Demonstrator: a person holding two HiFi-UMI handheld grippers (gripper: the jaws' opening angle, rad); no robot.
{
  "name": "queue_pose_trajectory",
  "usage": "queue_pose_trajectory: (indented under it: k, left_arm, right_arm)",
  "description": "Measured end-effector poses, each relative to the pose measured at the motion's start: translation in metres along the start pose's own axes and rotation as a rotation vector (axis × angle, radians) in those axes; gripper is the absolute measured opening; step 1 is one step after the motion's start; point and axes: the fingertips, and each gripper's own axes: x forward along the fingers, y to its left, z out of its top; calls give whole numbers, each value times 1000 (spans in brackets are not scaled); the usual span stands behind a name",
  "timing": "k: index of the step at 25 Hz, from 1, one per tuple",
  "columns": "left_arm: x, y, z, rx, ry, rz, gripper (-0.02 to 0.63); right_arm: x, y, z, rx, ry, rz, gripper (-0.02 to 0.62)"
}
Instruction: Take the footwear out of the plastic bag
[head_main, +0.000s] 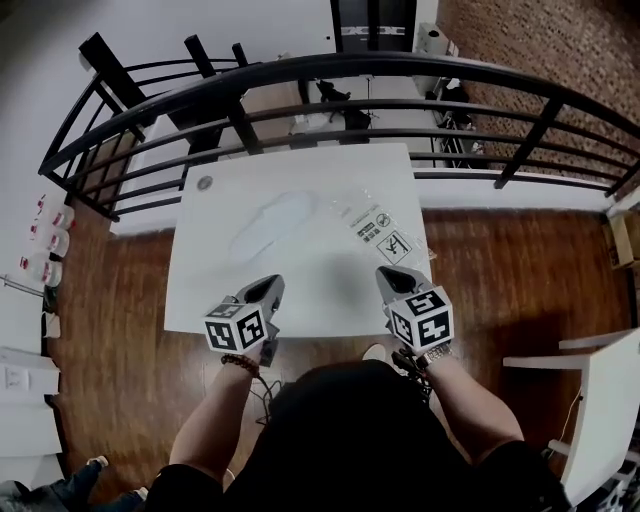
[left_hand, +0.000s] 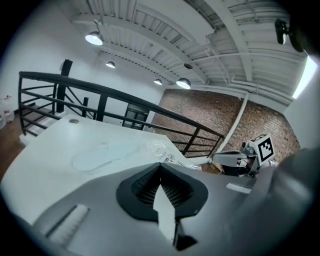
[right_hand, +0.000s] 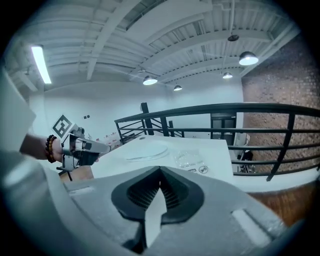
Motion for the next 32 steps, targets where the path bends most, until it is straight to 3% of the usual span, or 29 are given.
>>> queue_pose_trajectory:
  k: [6,14,21,32]
  left_arm:
    - [-45,-30,10,150,-60,-64,17]
    - [-97,-55,0,253,-83,-153,17]
    - [-112,-91,-5,337,-112,-196,17]
    - [-101,-139,-5,373,-150,-176,17]
  right_arm:
    - [-8,75,19,-63,-67,28,-8]
    - [-33,146,18,-101,-116,2,-8]
    - [-51,169,23,-150,-155,17,-9]
    - [-78,161,30,-205,-192,86,-9]
